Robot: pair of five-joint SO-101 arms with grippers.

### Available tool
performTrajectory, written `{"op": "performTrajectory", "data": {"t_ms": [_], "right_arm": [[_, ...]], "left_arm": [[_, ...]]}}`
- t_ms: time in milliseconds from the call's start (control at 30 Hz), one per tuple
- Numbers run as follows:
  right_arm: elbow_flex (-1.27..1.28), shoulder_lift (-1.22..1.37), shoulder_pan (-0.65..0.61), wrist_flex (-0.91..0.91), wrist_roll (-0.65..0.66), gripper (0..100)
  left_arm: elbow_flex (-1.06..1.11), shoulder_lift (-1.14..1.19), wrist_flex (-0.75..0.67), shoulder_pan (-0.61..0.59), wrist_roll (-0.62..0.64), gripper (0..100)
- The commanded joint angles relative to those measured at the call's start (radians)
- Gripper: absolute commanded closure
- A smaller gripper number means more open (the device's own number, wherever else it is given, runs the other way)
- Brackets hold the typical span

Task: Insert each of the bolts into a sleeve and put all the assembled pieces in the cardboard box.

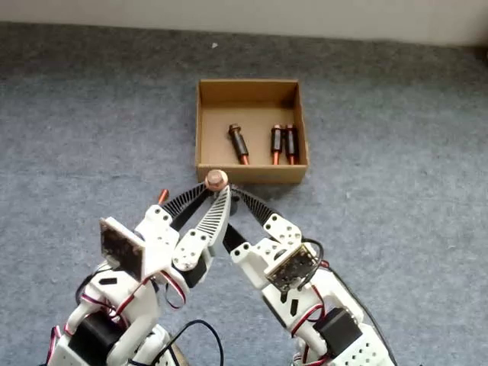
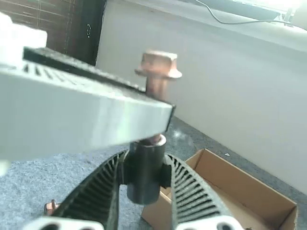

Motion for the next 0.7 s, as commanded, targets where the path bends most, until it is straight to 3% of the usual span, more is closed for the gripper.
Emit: {"op": "performTrajectory", "data": {"t_ms": [0, 200, 333, 667], "right_arm": [[-0.022, -0.013, 0.036, -0.028, 0.006, 99.4], [-0.019, -0.013, 0.038, -0.027, 0.006, 99.4], [-0.016, -0.013, 0.053, -0.025, 0.005, 99.4], [-0.013, -0.013, 0.145, -0.025, -0.091, 99.4]], "left_arm": [[0.039, -0.002, -0.017, -0.007, -0.002, 99], [0.084, -0.002, -0.017, 0.030, -0.143, 98], [0.096, -0.001, -0.011, 0.022, -0.132, 90], [0.024, 0.001, 0.072, 0.021, -0.133, 89]]}}
